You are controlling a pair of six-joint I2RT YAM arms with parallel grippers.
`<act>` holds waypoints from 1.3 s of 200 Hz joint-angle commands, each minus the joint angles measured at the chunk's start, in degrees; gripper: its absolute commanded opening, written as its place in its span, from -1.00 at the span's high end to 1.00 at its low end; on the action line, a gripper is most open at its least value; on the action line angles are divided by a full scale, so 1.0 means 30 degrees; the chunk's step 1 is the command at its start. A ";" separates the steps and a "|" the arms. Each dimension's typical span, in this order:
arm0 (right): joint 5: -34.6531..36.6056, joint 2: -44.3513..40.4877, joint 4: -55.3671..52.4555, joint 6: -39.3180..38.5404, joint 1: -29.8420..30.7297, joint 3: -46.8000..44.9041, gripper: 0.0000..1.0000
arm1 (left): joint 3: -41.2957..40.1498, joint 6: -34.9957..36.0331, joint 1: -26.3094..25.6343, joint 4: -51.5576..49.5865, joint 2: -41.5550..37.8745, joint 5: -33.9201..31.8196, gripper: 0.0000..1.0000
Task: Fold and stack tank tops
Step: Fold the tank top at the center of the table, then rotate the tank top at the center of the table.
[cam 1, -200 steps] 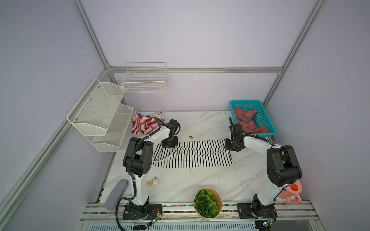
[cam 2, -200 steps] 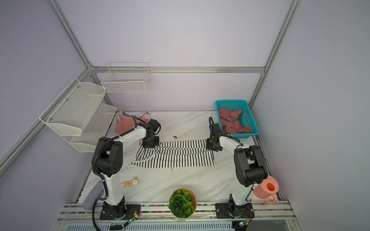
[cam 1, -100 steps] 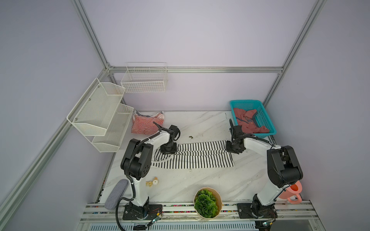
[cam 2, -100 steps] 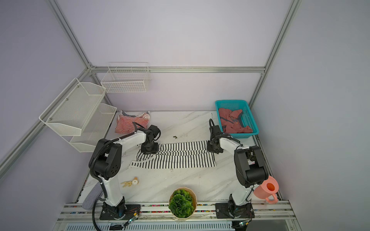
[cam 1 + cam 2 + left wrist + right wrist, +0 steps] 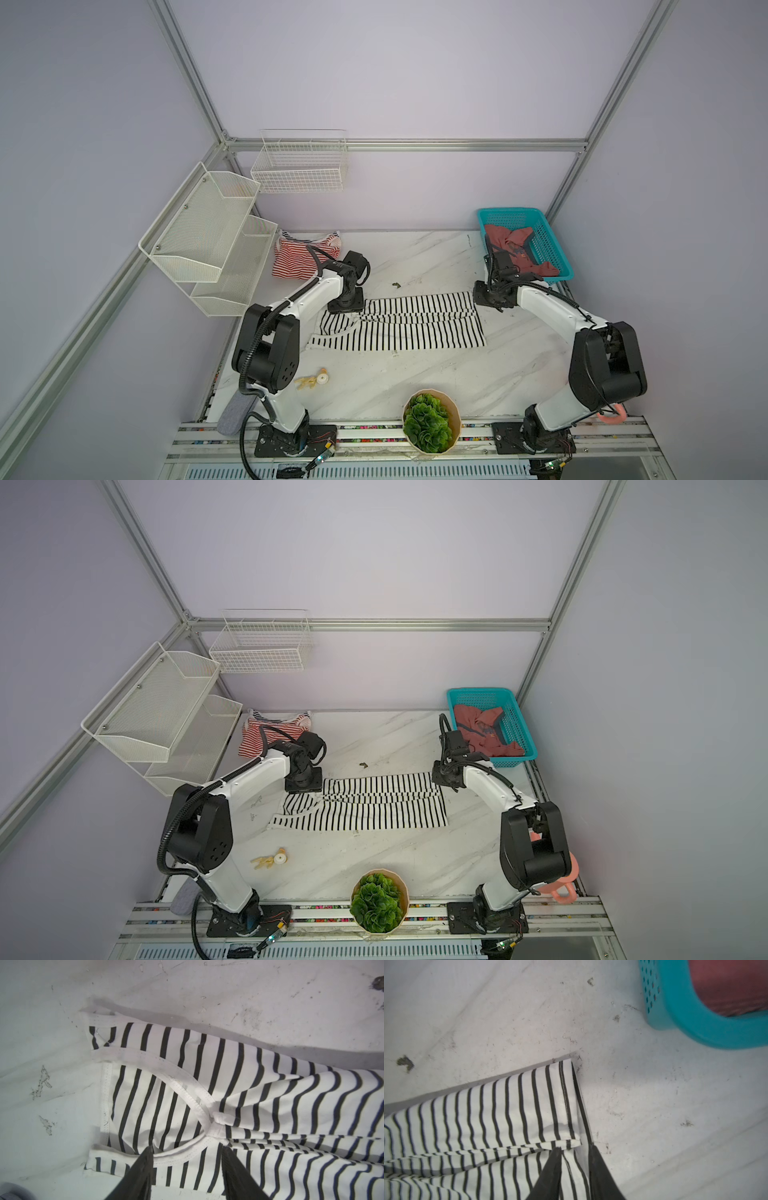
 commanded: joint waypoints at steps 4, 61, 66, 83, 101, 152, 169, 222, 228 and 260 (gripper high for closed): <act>-0.1377 0.0610 0.0991 0.0457 0.0229 0.0442 0.95 | 0.1874 -0.0222 -0.0216 0.0625 0.0910 0.1603 0.00; -0.3010 0.4331 0.2048 0.0566 0.1884 0.3501 1.00 | 0.3413 -0.0063 -0.0286 0.0735 0.3680 0.1425 0.09; -0.3182 0.4646 0.2137 0.0550 0.2058 0.3765 0.98 | 0.3414 -0.0037 -0.0275 0.0742 0.3846 0.1263 0.09; -0.3492 0.5667 0.2023 0.0376 0.2562 0.4634 0.94 | 0.3301 -0.0030 -0.0250 0.0711 0.4333 0.0945 0.09; -0.3573 0.6815 0.1505 0.0070 0.2855 0.5205 0.92 | 0.3212 -0.0103 -0.0240 0.0705 0.4928 0.1091 0.09; -0.3382 0.8151 0.1293 -0.0496 0.2943 0.4419 0.92 | 0.3064 0.0079 -0.0290 0.0921 0.6048 0.1320 0.13; -0.2821 0.8270 0.1072 -0.0393 0.2950 0.4092 0.92 | 0.3501 0.0295 -0.0288 0.0918 0.6723 0.1459 0.15; -0.0169 0.7420 0.0329 0.0413 0.2585 0.2696 0.93 | 0.6195 0.1183 -0.0305 0.0375 0.9540 0.1789 0.19; 0.0116 0.7245 0.0286 0.0543 0.2473 0.2503 0.93 | 0.6639 0.1271 -0.0319 0.0242 0.9853 0.1816 0.20; 0.1013 0.6374 0.0301 0.0976 0.1612 0.1417 0.92 | 0.9559 0.2051 -0.0331 -0.0675 1.1539 0.1680 0.20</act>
